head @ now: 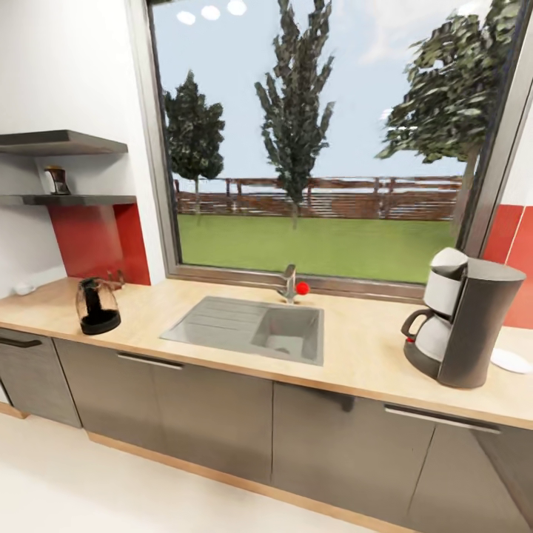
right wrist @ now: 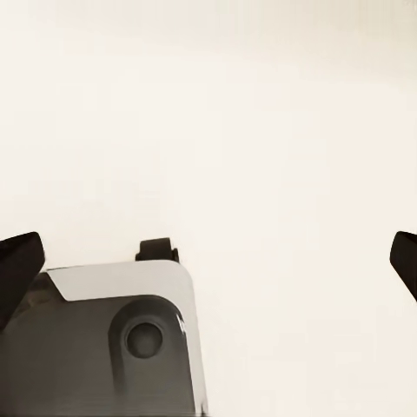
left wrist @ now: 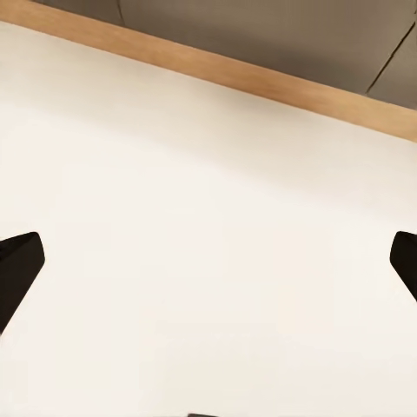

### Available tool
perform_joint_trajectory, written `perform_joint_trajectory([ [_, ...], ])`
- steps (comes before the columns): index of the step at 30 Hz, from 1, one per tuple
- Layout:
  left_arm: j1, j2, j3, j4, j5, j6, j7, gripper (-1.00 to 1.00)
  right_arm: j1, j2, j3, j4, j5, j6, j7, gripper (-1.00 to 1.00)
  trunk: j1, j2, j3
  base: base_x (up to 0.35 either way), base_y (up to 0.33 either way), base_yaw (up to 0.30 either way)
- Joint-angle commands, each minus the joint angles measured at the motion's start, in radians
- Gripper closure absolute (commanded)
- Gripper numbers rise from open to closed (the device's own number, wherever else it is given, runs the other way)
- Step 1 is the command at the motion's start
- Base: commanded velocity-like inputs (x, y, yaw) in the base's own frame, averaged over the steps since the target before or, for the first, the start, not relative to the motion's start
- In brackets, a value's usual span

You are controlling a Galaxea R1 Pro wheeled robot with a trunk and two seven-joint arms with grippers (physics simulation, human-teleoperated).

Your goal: Set up a coffee station on the kitchen countertop: keep the coffee maker on the countertop, move the bottle of coffee from the kitchen shelf to the counter next to the coffee maker, place a paper coffee filter on top of the coffee maker, put the saucer next to the coffee maker with the coffee cup on the saucer, and place the electric kettle next to the coffee maker.

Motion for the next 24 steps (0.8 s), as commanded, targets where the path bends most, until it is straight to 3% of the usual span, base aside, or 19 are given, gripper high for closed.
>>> perform_joint_trajectory([
  [1, 0.000, 0.000, 0.000, -0.001, 0.005, -0.001, -0.001, -1.00, -0.001, 0.000, 0.008, 0.002, -0.008, 0.000, -0.001, -1.00, 0.001, -0.001, -0.001, 0.265, 0.252, 0.000],
  [4, 0.000, 0.000, 0.000, -0.001, 0.004, 0.000, 0.001, -1.00, -0.001, 0.003, 0.009, 0.002, -0.007, 0.003, 0.000, -1.00, 0.001, -0.001, -0.001, 0.263, 0.254, 0.000],
  [12, 0.000, -0.001, -0.001, -0.001, -0.002, 0.000, 0.002, -1.00, -0.001, 0.045, 0.010, 0.001, -0.007, 0.005, 0.003, -1.00, 0.001, -0.001, -0.001, 0.235, 0.273, 0.000],
  [24, 0.000, 0.000, -0.001, 0.000, -0.002, -0.003, 0.002, -1.00, -0.001, 0.048, 0.010, 0.001, -0.007, 0.005, 0.002, -1.00, 0.001, -0.001, -0.001, 0.193, 0.293, 0.000],
])
